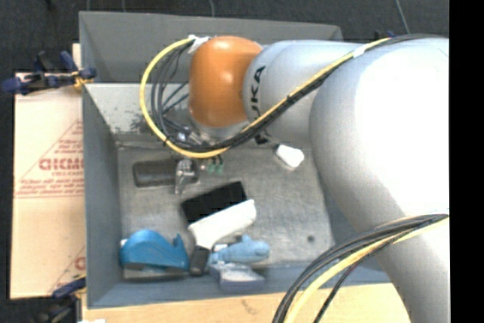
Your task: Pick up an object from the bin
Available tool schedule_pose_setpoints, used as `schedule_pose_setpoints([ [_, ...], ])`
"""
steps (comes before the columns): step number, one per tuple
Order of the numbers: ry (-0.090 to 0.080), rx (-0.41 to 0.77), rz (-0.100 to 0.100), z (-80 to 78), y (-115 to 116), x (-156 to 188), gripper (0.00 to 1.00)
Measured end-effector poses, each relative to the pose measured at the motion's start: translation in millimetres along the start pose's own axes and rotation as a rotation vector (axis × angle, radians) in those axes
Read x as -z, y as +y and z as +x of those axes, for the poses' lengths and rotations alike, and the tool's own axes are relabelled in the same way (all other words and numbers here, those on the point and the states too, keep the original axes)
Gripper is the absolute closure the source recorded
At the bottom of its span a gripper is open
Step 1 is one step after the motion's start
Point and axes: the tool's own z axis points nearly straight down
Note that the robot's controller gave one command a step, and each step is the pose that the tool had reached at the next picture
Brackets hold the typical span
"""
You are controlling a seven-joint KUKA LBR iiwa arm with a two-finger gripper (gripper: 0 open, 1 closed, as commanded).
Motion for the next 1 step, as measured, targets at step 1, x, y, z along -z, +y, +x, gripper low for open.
schedule_pose_setpoints([
  [1, 0.000, 0.000, 0.000, 0.0, 0.0, 0.0, 1.00],
])
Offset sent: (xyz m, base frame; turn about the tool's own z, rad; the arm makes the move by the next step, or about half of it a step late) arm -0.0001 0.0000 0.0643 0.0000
